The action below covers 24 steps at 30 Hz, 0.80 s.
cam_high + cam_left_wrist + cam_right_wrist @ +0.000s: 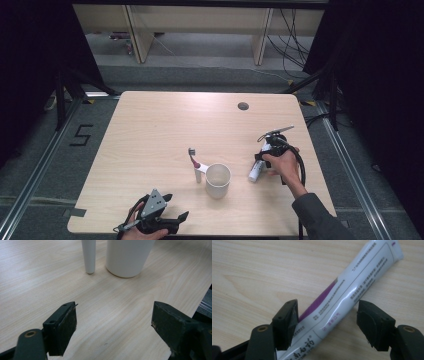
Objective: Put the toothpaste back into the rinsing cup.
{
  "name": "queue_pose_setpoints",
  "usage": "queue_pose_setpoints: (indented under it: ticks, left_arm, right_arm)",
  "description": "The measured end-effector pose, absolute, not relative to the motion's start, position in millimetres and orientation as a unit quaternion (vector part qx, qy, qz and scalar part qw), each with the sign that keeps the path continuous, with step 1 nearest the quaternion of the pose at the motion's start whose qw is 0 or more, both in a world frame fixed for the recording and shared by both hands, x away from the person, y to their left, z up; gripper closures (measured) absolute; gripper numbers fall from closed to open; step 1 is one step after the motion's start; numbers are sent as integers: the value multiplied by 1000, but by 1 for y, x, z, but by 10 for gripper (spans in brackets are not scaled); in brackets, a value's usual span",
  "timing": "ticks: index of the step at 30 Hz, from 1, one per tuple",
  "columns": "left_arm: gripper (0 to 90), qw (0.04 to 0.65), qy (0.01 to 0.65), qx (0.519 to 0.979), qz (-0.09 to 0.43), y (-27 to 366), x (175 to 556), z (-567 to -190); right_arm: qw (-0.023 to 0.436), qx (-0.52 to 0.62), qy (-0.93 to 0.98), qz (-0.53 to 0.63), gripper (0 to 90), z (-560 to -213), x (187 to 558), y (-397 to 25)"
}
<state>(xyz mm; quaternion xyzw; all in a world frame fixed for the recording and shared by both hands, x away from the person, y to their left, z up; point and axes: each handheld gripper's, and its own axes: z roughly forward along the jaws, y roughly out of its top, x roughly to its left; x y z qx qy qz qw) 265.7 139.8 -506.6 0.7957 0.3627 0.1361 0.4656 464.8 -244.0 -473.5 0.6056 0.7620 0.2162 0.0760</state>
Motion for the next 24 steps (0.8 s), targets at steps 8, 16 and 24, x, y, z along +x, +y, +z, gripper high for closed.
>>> queue_pose_setpoints:
  ticks: [8,16,24]
  left_arm:
    - [199,459,362,800,137,141,266,-505]
    - [201,457,358,803,136,140,265,-505]
    - [206,459,358,802,135,139,265,-506]
  right_arm:
    - [68,593,780,189,530,-478,469,-230]
    - [55,562,807,171,619,-474,472,-227]
    - [27,521,842,138,733,-473,477,-224]
